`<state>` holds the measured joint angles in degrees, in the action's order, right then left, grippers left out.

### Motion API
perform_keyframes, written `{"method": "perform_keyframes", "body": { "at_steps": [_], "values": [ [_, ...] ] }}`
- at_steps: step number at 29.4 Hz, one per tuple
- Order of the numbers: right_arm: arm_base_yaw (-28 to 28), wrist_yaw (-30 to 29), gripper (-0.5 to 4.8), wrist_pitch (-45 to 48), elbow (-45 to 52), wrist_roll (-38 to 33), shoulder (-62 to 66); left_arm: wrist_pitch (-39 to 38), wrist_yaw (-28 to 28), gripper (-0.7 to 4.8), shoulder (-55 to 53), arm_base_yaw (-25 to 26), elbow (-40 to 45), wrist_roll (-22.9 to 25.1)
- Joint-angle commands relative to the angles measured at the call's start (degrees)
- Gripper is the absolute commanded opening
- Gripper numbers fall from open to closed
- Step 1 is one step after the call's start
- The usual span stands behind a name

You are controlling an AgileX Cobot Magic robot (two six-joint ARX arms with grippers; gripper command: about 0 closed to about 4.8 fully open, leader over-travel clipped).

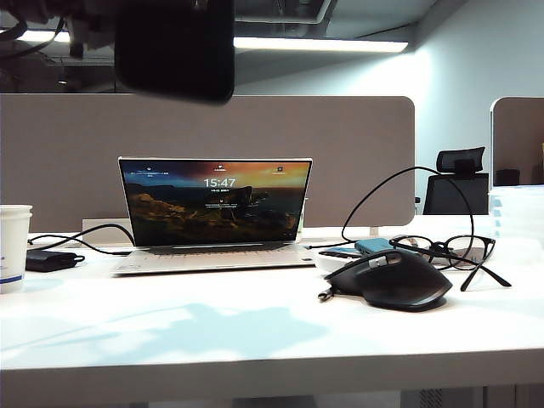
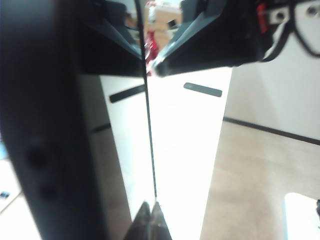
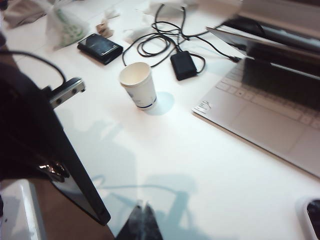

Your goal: Pick up the black phone, pick up the charger plug, insert the charger plug into the phone's charging port, and finally place the connected phone back on the desk.

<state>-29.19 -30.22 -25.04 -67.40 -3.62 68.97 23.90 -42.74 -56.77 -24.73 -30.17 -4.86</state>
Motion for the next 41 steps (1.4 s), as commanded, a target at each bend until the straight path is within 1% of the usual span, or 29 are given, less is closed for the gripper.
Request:
{"method": "perform_keyframes", "body": {
  "at_steps": [1, 4, 8, 11, 14, 16, 19, 21, 23, 25, 27, 29, 34, 37, 39, 41],
  "values": [
    [-0.1, 3.8, -0.06, 0.7, -0.2, -2.6, -0.3, -4.5, 3.6, -0.06, 1.1, 0.0, -2.0, 0.1],
    [-0.5, 3.7, -0.06, 0.7, -0.2, -2.3, -0.3, -9.2, 5.5, -0.06, 1.4, 0.0, -3.9, 0.7],
    [-1.3, 4.0, -0.06, 0.5, -0.2, -2.4, -0.2, -13.6, 6.1, -0.06, 1.4, 0.0, -6.6, 3.7],
    [-2.3, 5.7, -0.06, 0.0, -0.2, -3.1, 0.3, -16.8, 7.3, -0.06, 1.4, 0.0, -8.4, 6.0],
    [-3.0, 8.2, -0.06, -0.3, -0.2, -8.3, 1.2, -17.8, 8.4, -0.06, 1.4, 0.0, -9.4, 8.1],
    [-3.0, 9.2, -0.06, -0.5, -0.2, -12.9, 2.1, -17.8, 9.2, -0.06, 1.5, 0.0, -9.5, 8.1],
    [-3.1, 10.5, -0.06, -0.4, -0.3, -16.1, 3.3, -18.3, 10.3, -0.06, 2.1, 0.0, -9.5, 8.1],
    [-3.4, 12.3, -0.06, -0.5, -0.3, -18.9, 4.0, -18.6, 10.6, -0.06, 2.6, 0.0, -9.5, 8.4],
    [-3.4, 13.0, -0.06, -0.5, -0.3, -22.1, 4.6, -19.2, 10.6, -0.06, 3.2, 0.0, -9.5, 10.9],
    [-3.4, 13.7, -0.06, -0.9, -0.3, -24.2, 5.0, -19.6, 11.0, -0.06, 4.0, 0.0, -9.5, 12.3],
    [-3.8, 14.6, -0.06, -1.7, -0.4, -25.0, 5.7, -20.0, 11.5, -0.06, 4.8, 0.0, -9.5, 12.4],
    [-4.4, 16.9, -0.06, -4.1, -1.4, -24.9, 6.9, -20.7, 12.1, -0.06, 5.4, 0.0, -9.5, 12.4],
    [-4.5, 20.3, -0.06, -7.8, -4.4, -24.7, 10.7, -22.4, 12.1, -0.06, 5.9, 0.0, -9.5, 12.4],
    [-4.0, 20.4, -0.06, -7.8, -4.5, -24.2, 12.4, -23.3, 12.0, -0.06, 5.9, 0.0, -9.5, 12.4],
    [-3.3, 21.8, -0.06, -7.8, -4.5, -23.1, 13.3, -23.5, 11.9, -0.06, 5.9, 0.0, -9.5, 12.4],
    [-1.9, 24.7, -0.06, -7.8, -4.5, -23.1, 13.7, -23.5, 11.9, -0.06, 6.0, 0.0, -9.5, 12.4]
  ]
}}
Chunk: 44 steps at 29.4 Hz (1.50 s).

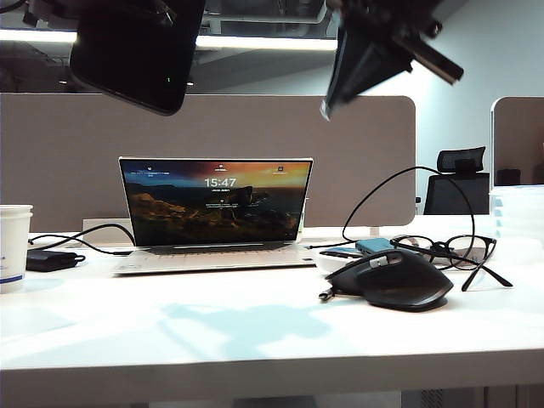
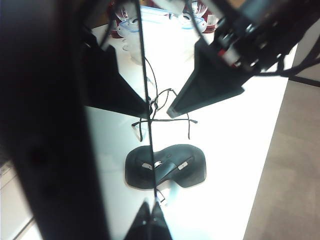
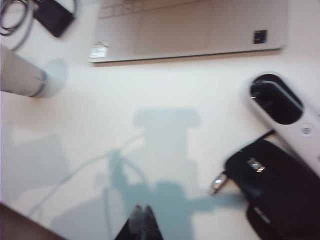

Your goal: Pick up the black phone, pick up the charger plug, insert the charger plug into the phone's charging port, and finally place the connected phone back on the desk.

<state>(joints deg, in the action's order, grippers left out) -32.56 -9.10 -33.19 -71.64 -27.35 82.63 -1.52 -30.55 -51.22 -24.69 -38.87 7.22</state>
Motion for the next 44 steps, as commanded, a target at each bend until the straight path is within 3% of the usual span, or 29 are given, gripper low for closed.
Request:
{"method": "perform_keyframes", "body": {
  "at_steps": [1, 5, 17, 21, 24, 26, 28, 30, 44],
  "values": [
    [2.1, 4.8, -0.06, 0.3, -0.2, 0.6, 0.0, 1.9, -0.3, -0.06, 0.4, -0.1, -0.8, 0.3],
    [6.5, 8.0, -0.06, -0.1, -0.2, 0.6, 0.0, 1.8, -0.3, -0.06, 0.4, -0.1, -0.8, 0.3],
    [22.8, 7.9, -0.05, 2.4, -0.2, 2.4, 0.0, 0.7, -0.3, -0.06, 0.4, -0.1, -0.8, 0.3],
    [26.1, 6.0, 0.21, 6.8, -0.3, 8.2, 0.7, 0.7, -0.2, -0.06, 0.4, -0.1, -0.8, 0.3],
    [28.6, 0.7, 0.24, 11.6, -0.3, 11.5, 2.5, 0.7, -0.2, -0.06, 0.4, -0.1, -0.8, 0.3],
    [29.5, -0.9, 0.74, 14.5, -0.3, 12.9, 4.0, 0.6, -0.2, -0.06, 0.4, -0.1, -0.8, 0.3],
    [30.1, -1.6, 1.92, 17.4, -0.3, 14.6, 5.8, 0.4, -0.3, -0.06, 0.4, -0.1, -0.8, 0.3],
    [30.3, -1.6, 2.62, 20.2, -0.3, 15.5, 7.9, 0.3, -0.2, -0.06, 0.4, -0.1, -0.8, 0.3],
    [33.4, -3.1, 2.63, 33.1, -0.3, 18.3, 20.6, 0.1, -0.1, -0.06, 0.4, -0.1, -0.8, 0.3]
  ]
}}
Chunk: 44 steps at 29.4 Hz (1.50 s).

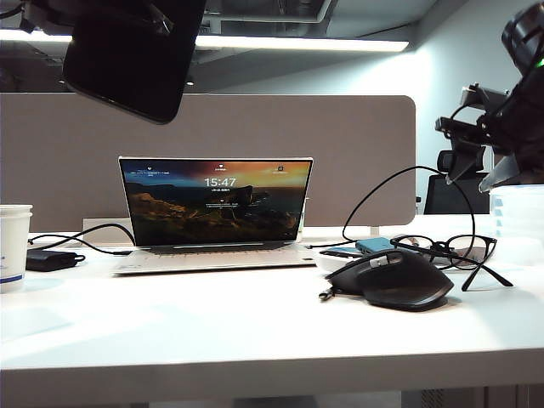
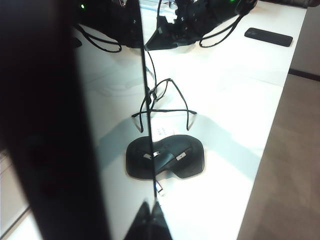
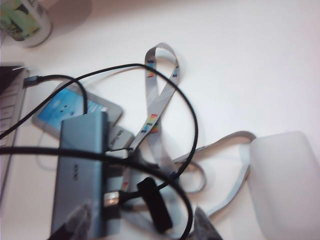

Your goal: Pick up the black phone, pick up the charger plug, insert the charger plug into the phone's charging port, and finally place the connected phone back on the desk.

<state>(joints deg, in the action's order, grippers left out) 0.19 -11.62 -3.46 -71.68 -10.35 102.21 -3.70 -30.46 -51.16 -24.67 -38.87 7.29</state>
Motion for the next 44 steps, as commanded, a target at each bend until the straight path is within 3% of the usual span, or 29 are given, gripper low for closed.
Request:
{"method": "perform_keyframes", "body": {
  "at_steps": [1, 19, 22, 26, 27, 34, 44],
  "values": [
    [0.9, -1.3, 2.63, 4.3, -0.2, 2.1, 1.7, 2.3, -0.2, -0.06, 0.3, -0.1, -0.8, 0.2],
    [1.6, -2.7, 2.59, 15.7, -0.6, 2.9, 11.3, 2.5, -0.2, -0.06, 0.3, -0.1, -0.8, 0.2],
    [1.6, -2.7, 2.0, 15.8, -1.6, 2.9, 12.7, 2.5, -0.2, -0.06, 0.3, -0.1, -0.8, 0.2],
    [1.7, -2.7, 0.17, 15.8, -2.9, 3.0, 13.6, 2.5, -0.2, -0.06, 0.3, -0.1, -0.8, 0.2],
    [1.7, -2.6, -0.03, 15.8, -3.1, 3.2, 13.7, 2.5, -0.2, -0.06, 0.3, -0.1, -0.8, 0.2],
    [1.7, -2.9, -0.06, 18.6, -5.5, 5.0, 13.7, 2.5, -0.2, -0.06, 0.3, -0.1, -0.8, 0.2],
    [1.5, -8.1, -0.06, 21.4, -11.6, 4.8, 13.5, 2.4, -0.2, -0.06, 0.3, -0.1, -0.8, 0.2]
  ]
}}
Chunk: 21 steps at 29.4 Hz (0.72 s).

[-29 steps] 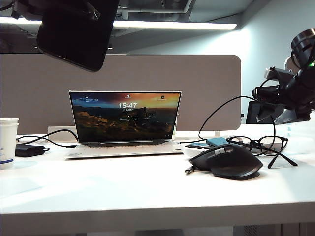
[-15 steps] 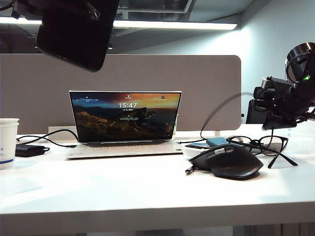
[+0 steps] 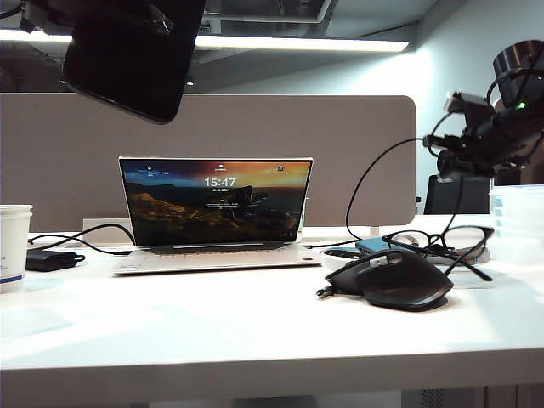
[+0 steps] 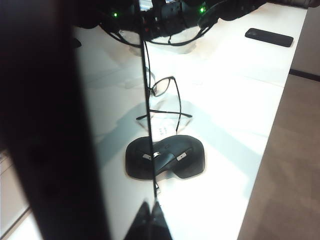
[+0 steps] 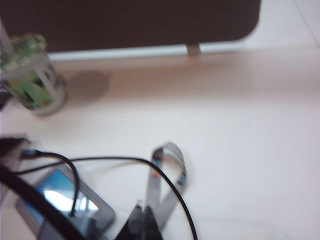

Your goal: Pick up the black phone, pick up the charger plug, insert the charger plug into the phone's charging port, and finally place the connected phone back on the desk.

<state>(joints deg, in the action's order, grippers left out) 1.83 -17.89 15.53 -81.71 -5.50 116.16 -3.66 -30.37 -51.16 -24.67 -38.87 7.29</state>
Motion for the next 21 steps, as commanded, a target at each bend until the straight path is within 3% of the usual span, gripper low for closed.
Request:
{"method": "perform_keyframes", "body": {
  "at_steps": [1, 8, 21],
  "values": [
    [-0.2, -1.8, -0.06, 2.4, -2.1, -0.1, -0.4, 2.4, -0.3, -0.06, 0.3, -0.1, -0.8, 0.2],
    [-0.3, -5.0, -0.06, 3.0, -5.7, -0.1, -0.5, 2.3, -0.3, -0.06, 0.3, -0.1, -0.8, 0.2],
    [-0.3, -5.0, -0.06, 6.7, -8.1, 0.0, -0.9, 2.0, -0.3, -0.06, 0.3, -0.1, -0.8, 0.2]
  ]
}}
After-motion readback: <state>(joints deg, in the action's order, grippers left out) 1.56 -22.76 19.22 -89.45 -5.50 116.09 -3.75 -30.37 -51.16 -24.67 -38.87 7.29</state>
